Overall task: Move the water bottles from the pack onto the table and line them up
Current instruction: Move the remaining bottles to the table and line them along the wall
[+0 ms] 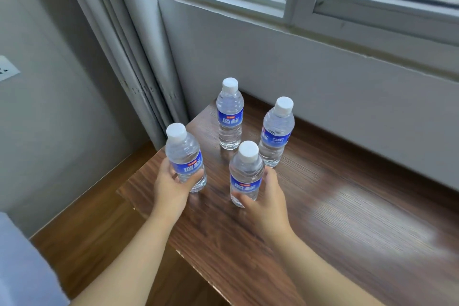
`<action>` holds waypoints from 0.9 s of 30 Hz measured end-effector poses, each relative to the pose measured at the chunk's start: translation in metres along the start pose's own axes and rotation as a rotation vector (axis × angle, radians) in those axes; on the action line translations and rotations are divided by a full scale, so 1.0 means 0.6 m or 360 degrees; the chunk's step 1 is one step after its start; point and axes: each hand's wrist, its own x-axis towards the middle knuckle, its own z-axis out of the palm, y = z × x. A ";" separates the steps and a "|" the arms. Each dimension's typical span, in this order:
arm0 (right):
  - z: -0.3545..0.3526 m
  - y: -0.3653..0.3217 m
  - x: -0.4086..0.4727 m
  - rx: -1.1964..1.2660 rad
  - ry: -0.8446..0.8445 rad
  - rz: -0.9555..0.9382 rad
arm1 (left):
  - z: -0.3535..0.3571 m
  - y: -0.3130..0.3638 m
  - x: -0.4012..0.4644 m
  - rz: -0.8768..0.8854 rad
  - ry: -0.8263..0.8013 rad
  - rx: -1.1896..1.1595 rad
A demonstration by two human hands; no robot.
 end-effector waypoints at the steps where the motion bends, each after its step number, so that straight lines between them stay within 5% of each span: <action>1: -0.001 -0.001 -0.001 0.0002 0.0009 0.0001 | 0.002 0.002 -0.003 0.0015 0.0001 -0.0010; 11: -0.099 0.019 -0.030 0.0123 0.0166 0.0023 | 0.096 0.029 -0.089 0.0067 -0.0376 -0.0173; 27: -0.443 0.122 -0.063 0.0077 0.0876 0.0200 | 0.446 0.114 -0.201 0.0183 -0.1034 -0.0154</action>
